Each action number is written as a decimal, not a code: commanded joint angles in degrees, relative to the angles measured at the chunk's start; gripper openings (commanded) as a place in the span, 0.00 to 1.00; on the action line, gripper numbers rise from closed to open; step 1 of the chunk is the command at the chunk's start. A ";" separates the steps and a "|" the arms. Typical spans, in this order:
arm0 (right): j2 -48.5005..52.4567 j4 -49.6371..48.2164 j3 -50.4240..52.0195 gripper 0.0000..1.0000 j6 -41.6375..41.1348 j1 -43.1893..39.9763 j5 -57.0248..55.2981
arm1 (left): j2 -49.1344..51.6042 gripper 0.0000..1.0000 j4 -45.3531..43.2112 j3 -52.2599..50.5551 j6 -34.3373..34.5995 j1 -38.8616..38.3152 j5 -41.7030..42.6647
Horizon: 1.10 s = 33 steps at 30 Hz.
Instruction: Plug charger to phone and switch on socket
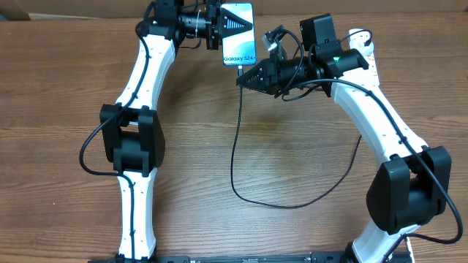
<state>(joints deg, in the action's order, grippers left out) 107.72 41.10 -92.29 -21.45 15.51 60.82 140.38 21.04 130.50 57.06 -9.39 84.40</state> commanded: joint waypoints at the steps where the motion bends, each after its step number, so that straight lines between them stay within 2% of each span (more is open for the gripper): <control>1: -1.20 -0.57 -1.31 0.04 -0.26 0.13 -0.28 | -1.70 0.04 -0.31 1.62 0.31 -0.28 2.62; 33: -1.20 -1.86 -1.31 0.04 -0.92 -0.74 0.74 | -1.70 0.04 -0.31 1.62 -0.28 -0.31 3.72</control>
<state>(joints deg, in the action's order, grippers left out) 107.74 40.29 -92.29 -21.96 15.49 61.43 140.38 21.02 130.50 57.06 -9.39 84.40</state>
